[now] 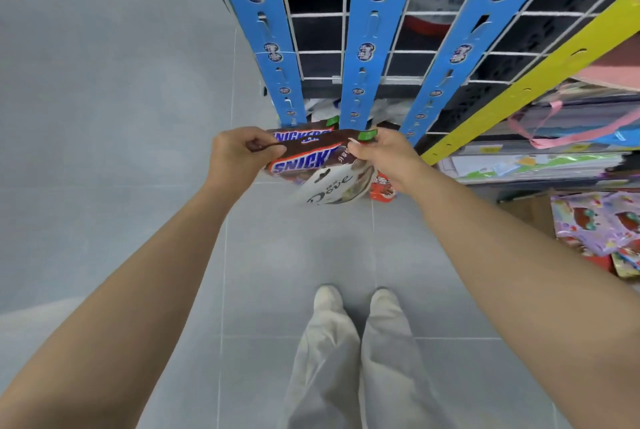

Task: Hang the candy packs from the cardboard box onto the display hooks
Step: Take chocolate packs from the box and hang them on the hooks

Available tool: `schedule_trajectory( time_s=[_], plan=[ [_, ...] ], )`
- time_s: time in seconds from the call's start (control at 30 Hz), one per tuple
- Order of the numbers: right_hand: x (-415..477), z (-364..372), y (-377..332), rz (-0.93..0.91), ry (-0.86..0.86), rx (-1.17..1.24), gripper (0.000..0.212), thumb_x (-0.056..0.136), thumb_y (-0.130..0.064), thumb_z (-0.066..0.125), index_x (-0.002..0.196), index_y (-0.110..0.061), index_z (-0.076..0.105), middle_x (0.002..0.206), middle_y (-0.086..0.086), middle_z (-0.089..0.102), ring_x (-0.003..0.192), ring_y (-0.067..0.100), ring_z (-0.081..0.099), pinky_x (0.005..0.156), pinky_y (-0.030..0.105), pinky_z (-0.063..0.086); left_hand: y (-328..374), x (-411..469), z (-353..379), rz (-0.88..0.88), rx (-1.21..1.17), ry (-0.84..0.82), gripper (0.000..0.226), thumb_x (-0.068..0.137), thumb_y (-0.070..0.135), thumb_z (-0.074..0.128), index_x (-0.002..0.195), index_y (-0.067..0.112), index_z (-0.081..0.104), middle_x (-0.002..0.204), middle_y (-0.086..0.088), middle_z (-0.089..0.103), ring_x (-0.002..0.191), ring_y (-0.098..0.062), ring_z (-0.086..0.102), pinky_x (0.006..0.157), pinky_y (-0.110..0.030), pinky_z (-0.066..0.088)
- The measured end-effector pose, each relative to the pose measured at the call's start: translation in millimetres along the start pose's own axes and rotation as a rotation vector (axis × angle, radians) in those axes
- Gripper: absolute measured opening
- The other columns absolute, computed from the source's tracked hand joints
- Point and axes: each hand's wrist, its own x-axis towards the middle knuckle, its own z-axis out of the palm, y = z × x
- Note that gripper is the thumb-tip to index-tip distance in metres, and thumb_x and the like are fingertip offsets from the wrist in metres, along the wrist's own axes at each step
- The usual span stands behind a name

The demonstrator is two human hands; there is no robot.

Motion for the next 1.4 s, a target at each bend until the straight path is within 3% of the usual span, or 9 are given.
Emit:
schedule_trajectory(
  time_s=[0.2,0.4,0.57,0.7,0.83,1.0,1.13,1.27,1.4],
  plan=[
    [14,17,4,0.027,0.094,0.033,0.007,0.086,-0.015,0.065,0.089,-0.022,0.066,0.1,0.004,0.071,0.093,0.02,0.068,0.094,0.039,0.052,-13,16,29,0.232,0.583,0.005,0.025,0.087,0.03,0.062,0.112,0.026,0.068,0.104,-0.001,0.069,0.098,-0.023,0.06,0.076,-0.029,0.044],
    [22,24,4,0.006,0.178,-0.032,0.012,0.089,-0.016,0.061,0.101,-0.015,0.062,0.091,0.0,0.068,0.084,0.014,0.066,0.077,0.029,0.055,-17,40,48,0.08,0.253,0.129,0.016,0.088,0.022,0.063,0.096,0.014,0.073,0.101,-0.005,0.073,0.096,-0.021,0.065,0.084,-0.04,0.052],
    [37,37,-1,-0.022,0.275,-0.101,0.019,0.088,-0.014,0.06,0.097,0.001,0.066,0.1,0.018,0.07,0.094,0.031,0.067,0.085,0.048,0.054,-13,61,58,-0.075,0.002,0.295,0.015,0.086,0.016,0.064,0.098,0.01,0.073,0.099,-0.006,0.073,0.09,-0.013,0.066,0.076,-0.03,0.056],
    [49,43,-13,-0.047,0.312,-0.085,0.018,0.09,-0.016,0.058,0.096,0.0,0.066,0.101,0.017,0.069,0.097,0.03,0.065,0.088,0.044,0.053,-13,75,63,-0.059,0.008,0.412,0.015,0.085,0.022,0.065,0.097,0.015,0.071,0.096,-0.001,0.072,0.094,-0.021,0.063,0.084,-0.04,0.054],
    [55,46,-16,-0.042,0.343,-0.05,0.016,0.092,-0.018,0.056,0.095,-0.007,0.066,0.103,0.011,0.069,0.097,0.024,0.065,0.089,0.042,0.053,-20,82,61,-0.009,0.054,0.39,0.013,0.085,0.027,0.063,0.091,0.02,0.072,0.091,0.005,0.072,0.09,-0.017,0.064,0.09,-0.042,0.05],
    [58,47,-17,-0.055,0.372,-0.075,0.017,0.093,-0.021,0.054,0.098,-0.008,0.064,0.104,0.009,0.068,0.098,0.021,0.063,0.088,0.038,0.053,-13,89,54,-0.173,0.184,0.351,0.014,0.087,0.039,0.059,0.088,0.031,0.07,0.088,0.018,0.063,0.089,-0.002,0.051,0.115,-0.044,0.014],
    [60,49,-17,-0.087,0.407,-0.054,0.015,0.092,-0.019,0.055,0.078,-0.014,0.06,0.092,0.009,0.066,0.091,0.02,0.062,0.085,0.037,0.053,-6,97,50,-0.306,0.116,0.282,0.014,0.084,0.041,0.064,0.074,0.032,0.063,0.092,0.013,0.067,0.093,-0.007,0.053,0.112,-0.048,0.02],
    [61,51,-14,-0.119,0.439,-0.011,0.02,0.092,-0.017,0.055,0.072,-0.014,0.054,0.072,-0.003,0.054,0.082,0.015,0.055,0.076,0.032,0.049,2,111,49,-0.459,-0.009,0.243,0.034,0.075,0.043,0.071,0.063,0.023,0.046,0.071,0.01,0.058,0.093,-0.017,0.063,0.106,-0.046,0.037],
    [64,55,-12,-0.097,0.466,-0.001,0.032,0.092,-0.019,0.055,0.061,-0.017,0.05,0.067,-0.003,0.051,0.078,0.016,0.051,0.069,0.029,0.042,13,102,50,-0.481,-0.187,0.31,0.023,0.069,0.03,0.068,0.062,0.019,0.049,0.064,0.008,0.058,0.082,-0.018,0.062,0.109,-0.048,0.033]
  ],
)
